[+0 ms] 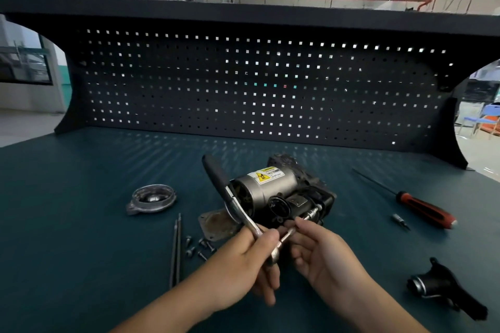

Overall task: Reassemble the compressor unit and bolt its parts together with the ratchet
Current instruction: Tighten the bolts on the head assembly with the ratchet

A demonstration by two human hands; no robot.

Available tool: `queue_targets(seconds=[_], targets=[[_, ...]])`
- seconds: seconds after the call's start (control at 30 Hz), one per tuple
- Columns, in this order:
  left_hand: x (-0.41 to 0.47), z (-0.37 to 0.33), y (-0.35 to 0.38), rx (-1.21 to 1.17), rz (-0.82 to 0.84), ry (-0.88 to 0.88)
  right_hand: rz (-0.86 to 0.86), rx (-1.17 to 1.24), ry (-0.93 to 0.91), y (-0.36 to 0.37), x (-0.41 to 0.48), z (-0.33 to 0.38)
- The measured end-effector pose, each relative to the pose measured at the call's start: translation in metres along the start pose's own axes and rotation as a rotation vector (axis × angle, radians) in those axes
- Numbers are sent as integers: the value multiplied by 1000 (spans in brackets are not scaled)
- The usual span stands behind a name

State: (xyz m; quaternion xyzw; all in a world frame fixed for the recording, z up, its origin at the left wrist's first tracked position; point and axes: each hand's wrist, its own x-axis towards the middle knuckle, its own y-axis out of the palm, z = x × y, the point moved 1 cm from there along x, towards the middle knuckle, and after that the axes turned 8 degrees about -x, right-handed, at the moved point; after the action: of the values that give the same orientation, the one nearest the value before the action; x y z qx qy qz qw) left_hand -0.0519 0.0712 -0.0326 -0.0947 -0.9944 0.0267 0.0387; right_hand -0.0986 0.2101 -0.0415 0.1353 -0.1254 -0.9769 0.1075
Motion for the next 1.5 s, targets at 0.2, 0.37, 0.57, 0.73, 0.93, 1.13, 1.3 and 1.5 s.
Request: queue_targets(seconds=[0.2,0.37,0.57,0.73,0.93,1.13,1.3,1.5], targets=[[-5,0,-2,906,-97,342,-20,0,-44,0,4,-4],[-5,4,1,888,-65,365,-13,-20,-15,-2,4,-4],[-1,0,-4,-48,-230,78,-13,113,21,-1,0,0],[-6,2,-6,635,-156,327,-69,105,0,-2,2,-2],[-8,0,-1,1199,-76,490,-34,121,16,0,-2,2],[-1,4,4,87,-152,123,5,139,60,0,-6,5],[2,6,3,-191,-227,-76,-7,37,-13,2,-6,3],[-9,4,0,1127,-108,472,-49,-16,-35,2,-5,4]])
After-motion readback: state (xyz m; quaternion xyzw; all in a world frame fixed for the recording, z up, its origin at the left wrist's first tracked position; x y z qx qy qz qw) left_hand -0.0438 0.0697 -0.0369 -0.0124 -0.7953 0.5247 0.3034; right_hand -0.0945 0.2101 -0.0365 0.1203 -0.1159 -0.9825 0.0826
